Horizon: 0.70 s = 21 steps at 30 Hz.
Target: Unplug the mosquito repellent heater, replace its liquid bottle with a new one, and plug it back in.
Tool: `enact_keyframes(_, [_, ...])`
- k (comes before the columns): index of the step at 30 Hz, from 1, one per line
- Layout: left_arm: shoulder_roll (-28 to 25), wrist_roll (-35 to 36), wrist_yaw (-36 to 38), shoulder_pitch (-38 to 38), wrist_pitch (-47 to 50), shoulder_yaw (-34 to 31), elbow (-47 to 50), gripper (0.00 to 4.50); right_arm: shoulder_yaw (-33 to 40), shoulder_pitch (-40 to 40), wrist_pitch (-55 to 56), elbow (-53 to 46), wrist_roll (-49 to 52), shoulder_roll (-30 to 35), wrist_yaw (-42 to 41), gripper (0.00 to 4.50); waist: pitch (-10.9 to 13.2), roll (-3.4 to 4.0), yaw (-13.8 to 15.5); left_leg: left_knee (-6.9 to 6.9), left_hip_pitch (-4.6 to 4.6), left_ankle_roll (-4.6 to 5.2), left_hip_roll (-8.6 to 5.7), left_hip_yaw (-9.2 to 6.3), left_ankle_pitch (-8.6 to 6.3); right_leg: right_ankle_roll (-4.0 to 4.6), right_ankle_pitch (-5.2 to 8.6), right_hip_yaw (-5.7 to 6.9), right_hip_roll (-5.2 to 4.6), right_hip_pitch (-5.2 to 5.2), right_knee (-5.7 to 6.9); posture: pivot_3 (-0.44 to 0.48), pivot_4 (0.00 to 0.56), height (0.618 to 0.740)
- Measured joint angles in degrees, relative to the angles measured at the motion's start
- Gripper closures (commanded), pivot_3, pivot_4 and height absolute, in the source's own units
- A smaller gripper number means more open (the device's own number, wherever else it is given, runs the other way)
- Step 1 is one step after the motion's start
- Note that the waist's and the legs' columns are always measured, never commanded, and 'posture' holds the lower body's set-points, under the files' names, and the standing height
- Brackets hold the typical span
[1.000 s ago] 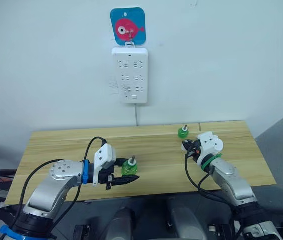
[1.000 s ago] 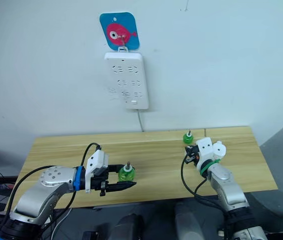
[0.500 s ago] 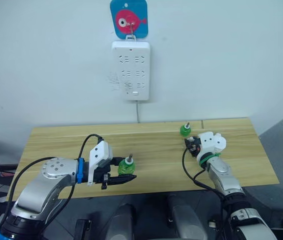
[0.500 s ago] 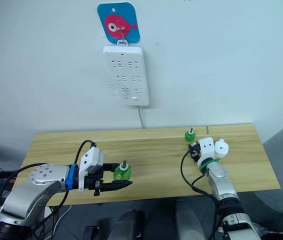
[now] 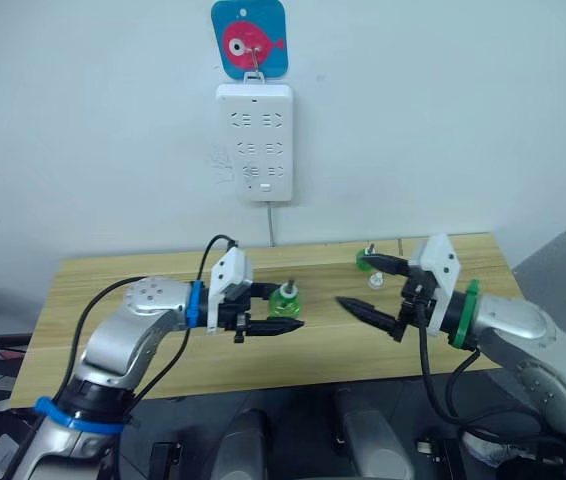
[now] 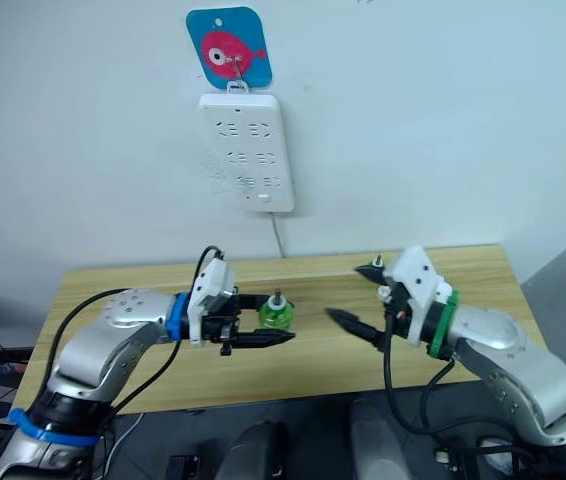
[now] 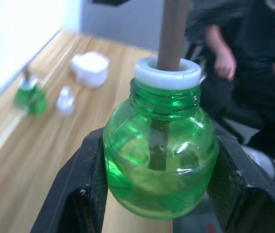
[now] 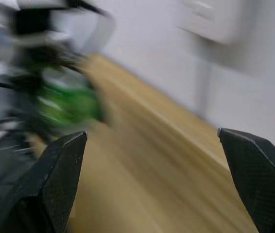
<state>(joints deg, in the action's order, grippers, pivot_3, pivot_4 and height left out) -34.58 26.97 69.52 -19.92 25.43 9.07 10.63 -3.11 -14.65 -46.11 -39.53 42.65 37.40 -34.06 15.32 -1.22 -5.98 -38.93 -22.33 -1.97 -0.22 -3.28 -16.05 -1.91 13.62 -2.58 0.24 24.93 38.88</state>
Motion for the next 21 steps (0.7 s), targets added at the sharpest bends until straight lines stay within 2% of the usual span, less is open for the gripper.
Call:
enact_keyframes(6, [2.9, 0.0, 1.1, -2.8, -0.3, 0.7, -2.2, 2.18, -2.8, -6.8, -7.0, 1.2, 4.9, -2.4, 0.5, 0.00, 0.0, -0.01, -0.3, -0.02, -0.31, 0.00, -0.02, -0.05, 0.00, 0.26, -0.17, 0.05, -0.19, 0.25, 0.02, -0.189, 0.198, 0.740])
enact_keyframes(15, [4.5, -0.1, 1.3, -3.1, -1.9, 1.6, -2.3, 2.18, -5.3, -9.0, -8.1, 4.0, 4.6, -5.0, 0.4, 0.00, -0.1, -0.06, -0.3, -0.04, -0.34, 0.00, -0.07, -0.12, 0.00, 0.26, -0.19, 0.09, -0.40, 0.25, 0.03, -0.180, 0.190, 0.740])
enact_keyframes(18, [4.6, -0.2, 1.3, -2.8, -2.2, 1.9, -2.3, 2.18, -5.4, -9.6, -8.3, 4.8, 4.5, -5.8, 0.5, 0.87, -0.1, -0.06, -0.3, -0.05, -0.33, 0.00, -0.06, -0.11, 0.01, 0.26, -0.19, 0.09, -0.40, 0.26, 0.06, -0.175, 0.187, 0.740])
enact_keyframes(21, [4.8, -0.2, 1.2, -2.7, -2.4, 1.9, -2.3, 2.18, -5.5, -10.1, -8.3, 5.0, 4.2, -6.1, 0.4, 1.95, -0.1, -0.05, -0.3, -0.05, -0.33, 0.00, -0.07, -0.11, 0.01, 0.26, -0.19, 0.09, -0.40, 0.25, 0.06, -0.172, 0.183, 0.740])
